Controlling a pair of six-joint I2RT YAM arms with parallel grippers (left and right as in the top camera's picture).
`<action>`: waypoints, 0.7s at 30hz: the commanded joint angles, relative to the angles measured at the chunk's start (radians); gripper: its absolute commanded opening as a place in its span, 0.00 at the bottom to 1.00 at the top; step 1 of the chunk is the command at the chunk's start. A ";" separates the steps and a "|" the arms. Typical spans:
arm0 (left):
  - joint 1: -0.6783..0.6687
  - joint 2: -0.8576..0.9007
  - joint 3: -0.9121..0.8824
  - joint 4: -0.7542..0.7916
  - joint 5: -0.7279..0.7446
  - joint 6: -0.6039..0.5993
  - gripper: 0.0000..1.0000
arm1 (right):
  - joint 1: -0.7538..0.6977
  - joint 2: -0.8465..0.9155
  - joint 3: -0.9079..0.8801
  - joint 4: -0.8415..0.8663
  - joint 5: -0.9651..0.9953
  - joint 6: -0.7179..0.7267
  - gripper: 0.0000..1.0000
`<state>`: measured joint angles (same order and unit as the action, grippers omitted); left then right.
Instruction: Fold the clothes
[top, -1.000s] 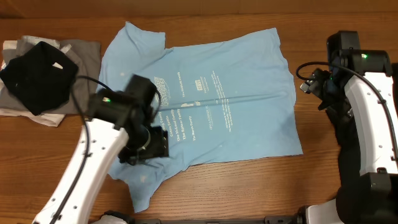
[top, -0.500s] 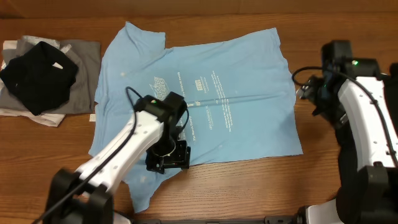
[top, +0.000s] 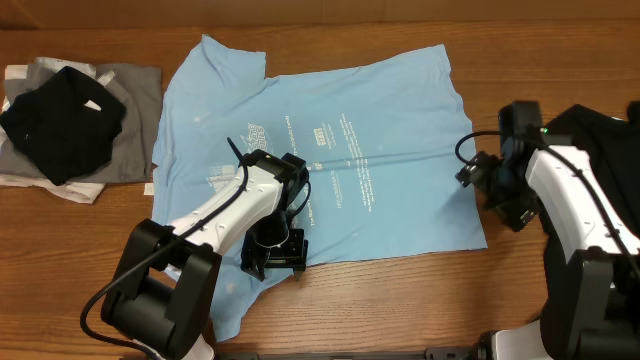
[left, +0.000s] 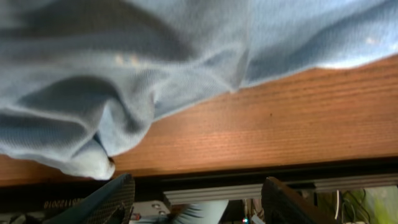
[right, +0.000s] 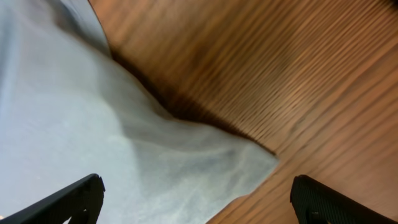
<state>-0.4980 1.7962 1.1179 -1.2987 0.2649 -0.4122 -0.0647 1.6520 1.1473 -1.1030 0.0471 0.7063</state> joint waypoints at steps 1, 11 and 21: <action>-0.007 0.027 -0.004 0.008 -0.010 0.004 0.69 | -0.005 -0.019 -0.084 0.039 -0.111 0.009 1.00; -0.006 0.031 -0.004 0.031 -0.013 0.005 0.74 | -0.005 -0.019 -0.185 0.081 -0.161 0.008 0.91; -0.006 0.031 -0.004 0.041 -0.013 0.005 0.73 | -0.005 -0.019 -0.185 0.174 -0.093 0.009 0.87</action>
<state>-0.4980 1.8099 1.1175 -1.2629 0.2573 -0.4122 -0.0650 1.6520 0.9661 -0.9600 -0.0849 0.7071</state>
